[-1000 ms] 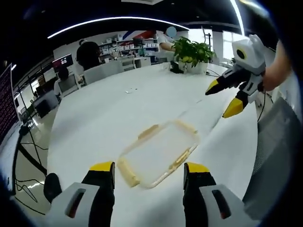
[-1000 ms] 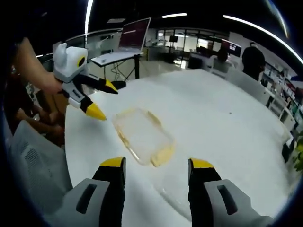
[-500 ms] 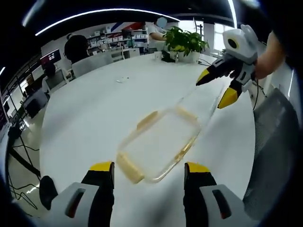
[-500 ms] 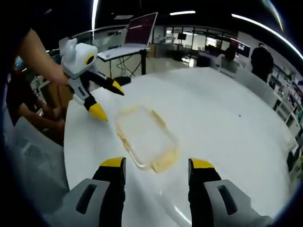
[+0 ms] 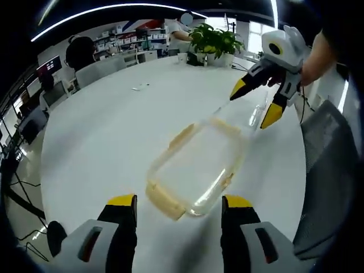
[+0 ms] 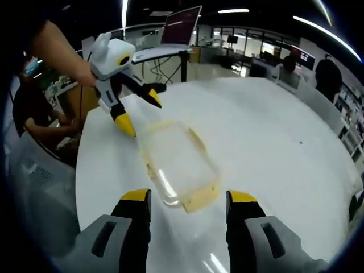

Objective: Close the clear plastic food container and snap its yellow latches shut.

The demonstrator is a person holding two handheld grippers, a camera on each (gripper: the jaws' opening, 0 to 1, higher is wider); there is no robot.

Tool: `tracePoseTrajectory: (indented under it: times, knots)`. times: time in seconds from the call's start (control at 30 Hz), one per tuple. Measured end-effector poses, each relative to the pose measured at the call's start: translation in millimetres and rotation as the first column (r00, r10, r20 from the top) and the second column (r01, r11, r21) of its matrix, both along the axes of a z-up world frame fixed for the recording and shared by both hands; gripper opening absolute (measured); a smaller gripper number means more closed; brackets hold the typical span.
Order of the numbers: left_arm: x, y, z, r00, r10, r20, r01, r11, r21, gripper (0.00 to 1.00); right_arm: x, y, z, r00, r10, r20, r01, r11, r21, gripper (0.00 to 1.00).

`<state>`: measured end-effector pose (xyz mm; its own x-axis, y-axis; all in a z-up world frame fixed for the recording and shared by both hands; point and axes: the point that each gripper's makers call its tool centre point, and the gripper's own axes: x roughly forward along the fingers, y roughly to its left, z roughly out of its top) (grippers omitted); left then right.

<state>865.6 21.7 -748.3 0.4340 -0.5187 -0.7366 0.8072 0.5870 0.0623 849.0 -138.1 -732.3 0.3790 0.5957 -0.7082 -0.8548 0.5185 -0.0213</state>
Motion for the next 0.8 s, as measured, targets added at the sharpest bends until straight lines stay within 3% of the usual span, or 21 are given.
tracePoseTrajectory:
  times: [0.2,0.8]
  knots:
    - [0.6,-3,-3.5,0.998,-0.066,-0.018,0.066,0.998,0.019,0.55,4,1,-7.5,1.0,0.02,-0.008,-0.02,1.0,-0.018,0.5]
    - [8.2,-2,-13.0,0.985,-0.157,-0.07,0.161,0.986,0.048,0.55,9,9,-18.0,0.996,0.084,-0.035,-0.086,0.995,-0.056,0.5]
